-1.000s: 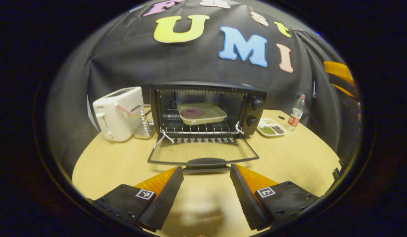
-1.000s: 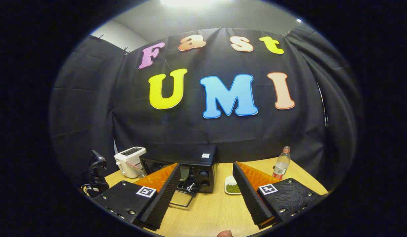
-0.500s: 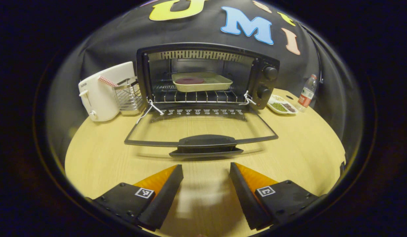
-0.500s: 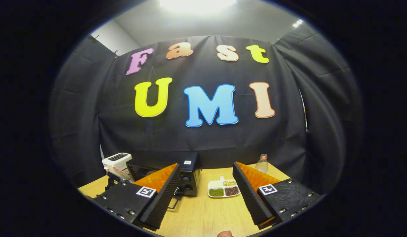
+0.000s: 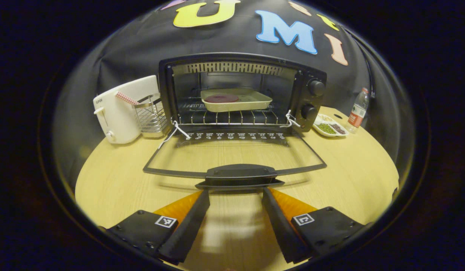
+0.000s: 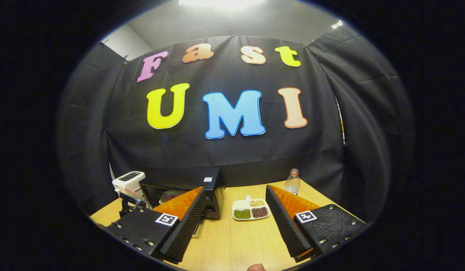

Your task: Open the electric oven with the left hand, put the food in, and close the electric oven.

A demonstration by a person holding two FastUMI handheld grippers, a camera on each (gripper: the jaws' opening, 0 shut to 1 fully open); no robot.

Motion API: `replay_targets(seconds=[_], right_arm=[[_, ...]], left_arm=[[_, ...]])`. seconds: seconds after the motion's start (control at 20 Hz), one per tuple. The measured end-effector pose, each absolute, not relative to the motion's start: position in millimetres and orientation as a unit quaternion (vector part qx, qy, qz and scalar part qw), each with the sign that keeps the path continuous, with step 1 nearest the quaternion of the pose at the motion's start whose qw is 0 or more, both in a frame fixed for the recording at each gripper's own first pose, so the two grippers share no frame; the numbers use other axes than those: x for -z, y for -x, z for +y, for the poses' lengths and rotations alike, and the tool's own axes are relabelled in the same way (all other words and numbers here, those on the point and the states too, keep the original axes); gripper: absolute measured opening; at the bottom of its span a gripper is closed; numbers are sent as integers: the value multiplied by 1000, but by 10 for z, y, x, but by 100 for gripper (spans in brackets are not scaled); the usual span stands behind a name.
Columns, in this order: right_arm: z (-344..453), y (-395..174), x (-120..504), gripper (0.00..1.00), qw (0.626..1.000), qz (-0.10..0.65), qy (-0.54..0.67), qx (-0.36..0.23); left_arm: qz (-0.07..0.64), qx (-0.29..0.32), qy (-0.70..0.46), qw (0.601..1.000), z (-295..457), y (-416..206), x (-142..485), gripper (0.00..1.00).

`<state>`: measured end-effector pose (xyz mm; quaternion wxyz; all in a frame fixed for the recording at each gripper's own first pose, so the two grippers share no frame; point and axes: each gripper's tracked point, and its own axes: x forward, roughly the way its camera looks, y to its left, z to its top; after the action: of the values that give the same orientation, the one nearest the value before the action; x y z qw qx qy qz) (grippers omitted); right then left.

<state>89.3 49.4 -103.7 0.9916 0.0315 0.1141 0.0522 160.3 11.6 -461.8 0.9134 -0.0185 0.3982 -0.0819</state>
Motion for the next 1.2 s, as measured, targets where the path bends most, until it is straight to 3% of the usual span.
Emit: replay_targets(seconds=[0.05, 0.25, 0.3, 0.4, 0.6, 0.75, 0.95, 1.0, 1.05, 1.1, 1.15, 1.2], right_arm=[[519, -892, 1011, 98, 992, 110, -30, -56], [639, -883, 1058, 98, 991, 110, -18, -79], [664, -881, 1081, 98, 990, 114, -20, -84], [700, -894, 1086, 98, 989, 116, -28, -90], [719, -936, 1143, 97, 987, 124, -35, -93], [747, -967, 1175, 97, 986, 128, -41, -94], [770, -959, 1217, 97, 985, 133, -40, -100], [771, -952, 1229, 97, 985, 135, -40, -101], [769, -951, 1230, 97, 985, 136, -40, -100], [766, -951, 1224, 98, 985, 135, -41, -99], [764, -957, 1217, 98, 985, 133, -42, -98], [753, -957, 1198, 98, 986, 130, -45, -96]], left_arm=[[393, 79, 11, 916, 116, -1615, 4590, 96], [362, 74, 0, 929, 127, -1630, 4384, 100], [358, 74, 0, 931, 135, -1638, 4336, 96], [350, 73, 1, 934, 151, -1649, 4240, 100], [298, 71, -5, 952, 155, -1770, 3931, 96], [277, 69, -1, 958, 173, -1917, 3726, 100], [248, 73, -25, 966, 152, -2145, 3520, 96], [242, 75, -29, 967, 127, -2206, 3479, 100], [241, 78, -28, 967, 102, -2238, 3445, 96], [236, 80, -23, 968, 91, -2277, 3397, 100], [228, 80, -15, 970, 77, -2325, 3322, 92], [216, 82, -7, 973, 41, -2352, 3209, 92]])
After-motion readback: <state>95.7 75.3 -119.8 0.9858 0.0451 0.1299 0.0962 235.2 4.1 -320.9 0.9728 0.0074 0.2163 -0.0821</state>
